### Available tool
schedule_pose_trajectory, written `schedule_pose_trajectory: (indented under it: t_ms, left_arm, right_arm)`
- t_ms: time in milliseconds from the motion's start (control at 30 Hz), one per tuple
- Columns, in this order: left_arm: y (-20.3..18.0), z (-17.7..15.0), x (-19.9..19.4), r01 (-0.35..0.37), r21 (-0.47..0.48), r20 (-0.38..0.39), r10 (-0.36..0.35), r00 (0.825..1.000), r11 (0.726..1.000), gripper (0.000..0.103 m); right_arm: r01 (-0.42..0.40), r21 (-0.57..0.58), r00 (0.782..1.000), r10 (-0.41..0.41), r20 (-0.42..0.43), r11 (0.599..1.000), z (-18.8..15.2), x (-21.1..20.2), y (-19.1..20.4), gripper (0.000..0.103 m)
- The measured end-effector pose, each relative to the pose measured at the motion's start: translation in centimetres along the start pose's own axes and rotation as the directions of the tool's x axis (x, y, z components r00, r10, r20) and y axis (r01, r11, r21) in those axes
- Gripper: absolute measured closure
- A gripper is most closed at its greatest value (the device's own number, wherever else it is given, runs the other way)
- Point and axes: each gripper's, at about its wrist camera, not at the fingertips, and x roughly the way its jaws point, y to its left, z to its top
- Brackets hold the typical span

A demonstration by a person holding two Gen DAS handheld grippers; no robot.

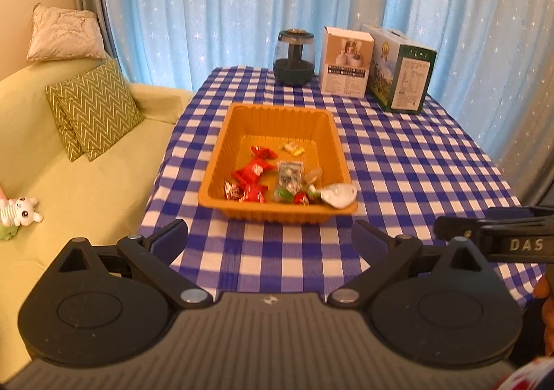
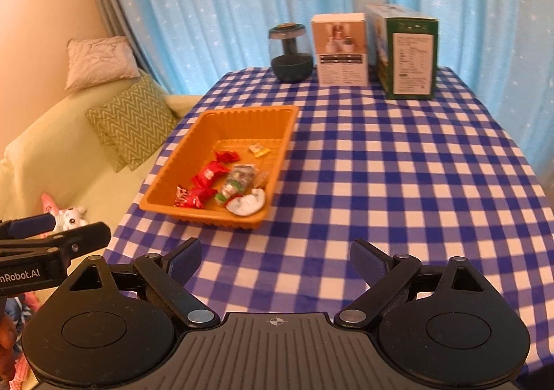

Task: Organize snacks

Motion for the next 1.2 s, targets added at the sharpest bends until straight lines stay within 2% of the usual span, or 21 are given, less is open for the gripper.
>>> schedule_pose_trajectory:
  t_ms: [133, 367, 1200]
  left_arm:
    - [-0.1, -0.6, -0.6, -0.007, -0.021, -0.014, 0.007, 1.000, 1.000, 0.003]
    - [-1.2, -1.1, -1.6, -0.046, 0.005, -0.021, 0.046, 0.999, 0.999, 0.000]
    - [-2.6, -1.4, -1.8, -0.028, -0.001, -0.033, 0.028, 0.999, 1.000, 0.000]
  right_arm:
    - [0.021, 0.003, 1.000, -0.021, 0.018, 1.000, -1.2, -1.4, -0.6, 0.011]
    - [0.014, -0.002, 1.000, -0.014, 0.009, 1.000, -2.4, -3.2, -0.7, 0.011]
    - [0.007, 0.001, 1.000, -0.007, 0.018, 1.000, -1.9, -4.2, -0.4, 0.011]
